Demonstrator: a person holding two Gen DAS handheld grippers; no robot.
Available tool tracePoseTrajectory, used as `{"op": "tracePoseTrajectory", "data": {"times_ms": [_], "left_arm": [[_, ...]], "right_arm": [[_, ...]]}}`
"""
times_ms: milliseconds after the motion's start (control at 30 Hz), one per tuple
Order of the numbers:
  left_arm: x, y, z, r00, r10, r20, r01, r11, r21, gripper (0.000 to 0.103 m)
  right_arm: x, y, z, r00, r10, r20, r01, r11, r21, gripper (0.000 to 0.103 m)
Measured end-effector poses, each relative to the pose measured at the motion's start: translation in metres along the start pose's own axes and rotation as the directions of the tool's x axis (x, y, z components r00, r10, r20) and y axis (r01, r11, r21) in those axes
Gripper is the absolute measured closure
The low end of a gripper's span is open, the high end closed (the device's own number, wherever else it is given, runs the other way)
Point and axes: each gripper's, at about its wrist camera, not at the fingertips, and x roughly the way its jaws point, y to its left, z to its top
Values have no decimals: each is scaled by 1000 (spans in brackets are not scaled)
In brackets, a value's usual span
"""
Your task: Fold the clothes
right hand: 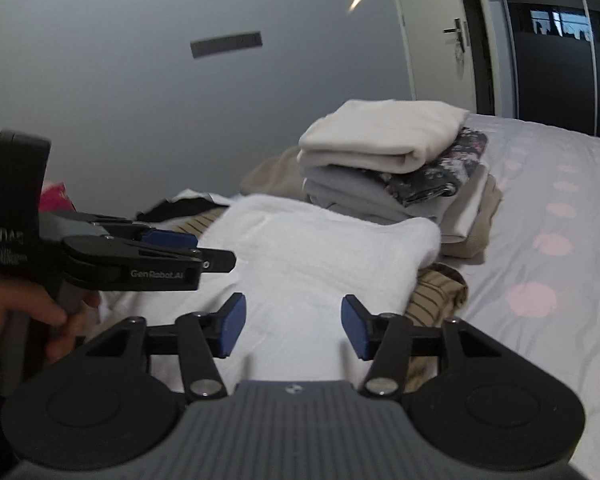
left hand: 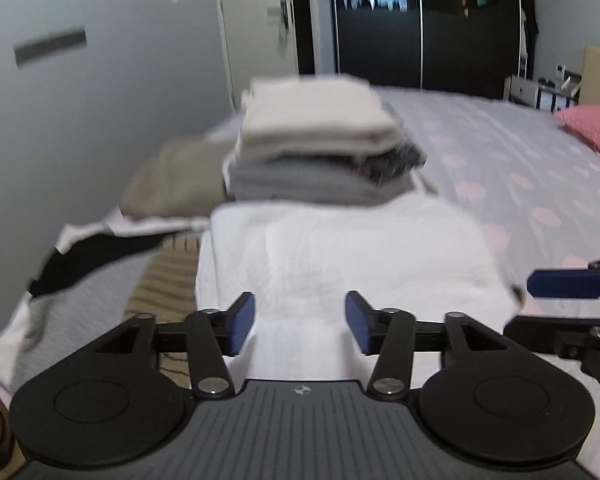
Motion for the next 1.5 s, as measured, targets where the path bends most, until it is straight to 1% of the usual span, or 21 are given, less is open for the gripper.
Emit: {"op": "tracePoseTrajectory", "data": {"times_ms": [33, 100, 167, 200, 300, 367, 433, 467, 533, 633, 767, 800, 900, 1033, 1133, 1300, 1400, 1500], "left_arm": [[-8, -7, -1, 1000, 6, 24, -6, 1000, -2, 47], [-22, -21, -2, 999, 1, 40, 0, 1000, -22, 43], [-33, -35, -5, 999, 5, 36, -3, 999, -45, 39], [-37, -43, -6, 999, 13, 31, -11, 999, -53, 37], [-52, -64, -11, 999, 42, 23, -40, 997, -70, 35], [-62, -77, -15, 998, 59, 31, -56, 995, -88, 28], [-73, -89, -21, 995, 90, 46, -86, 992, -98, 28], [-78, -95, -23, 993, 105, 53, -100, 990, -100, 28], [-86, -105, -28, 992, 115, 56, -108, 988, -115, 27], [-92, -112, -31, 994, 101, 51, -93, 985, -144, 27], [-99, -119, -36, 991, 123, 46, -114, 979, -168, 27], [-100, -120, -38, 991, 128, 45, -118, 975, -187, 27], [-104, -120, -43, 990, 137, 41, -124, 964, -233, 27], [-106, -120, -49, 987, 160, 8, -152, 952, -266, 27], [-107, -123, -53, 984, 178, 2, -172, 951, -258, 27], [-105, -128, -55, 971, 238, -21, -237, 945, -228, 27], [-105, -129, -55, 967, 252, -23, -251, 944, -215, 27], [-106, -128, -56, 970, 243, -21, -242, 948, -209, 27]], "right_arm": [[-9, -2, -2, 1000, 0, 1, 0, 1000, 13, 40], [-26, -8, -7, 1000, -7, -16, 8, 999, 45, 37], [-42, -13, -13, 1000, -23, -20, 24, 998, 53, 32], [-50, -15, -16, 999, -34, -19, 35, 998, 53, 31], [-72, -21, -24, 998, -65, -17, 66, 997, 48, 26], [-81, -21, -25, 996, -89, -18, 90, 996, 31, 25], [-89, -22, -26, 993, -113, -19, 113, 993, 14, 21], [-94, -23, -27, 992, -125, -19, 125, 992, 5, 21], [-102, -23, -27, 989, -145, -17, 145, 989, -11, 20], [-112, -22, -29, 988, -157, -7, 157, 987, -26, 19], [-119, -17, -32, 987, -160, 7, 160, 984, -74, 19], [-120, -16, -32, 987, -158, 6, 158, 984, -78, 19], [-119, -17, -31, 990, -142, -16, 140, 988, -63, 19], [-118, -15, -32, 991, -129, -39, 127, 990, -62, 18], [-117, -14, -34, 991, -125, -52, 121, 990, -70, 18], [-113, -10, -39, 990, -114, -80, 108, 991, -79, 17], [-111, -9, -41, 990, -106, -94, 98, 992, -83, 17], [-110, -8, -42, 990, -97, -102, 89, 992, -84, 17]]}}
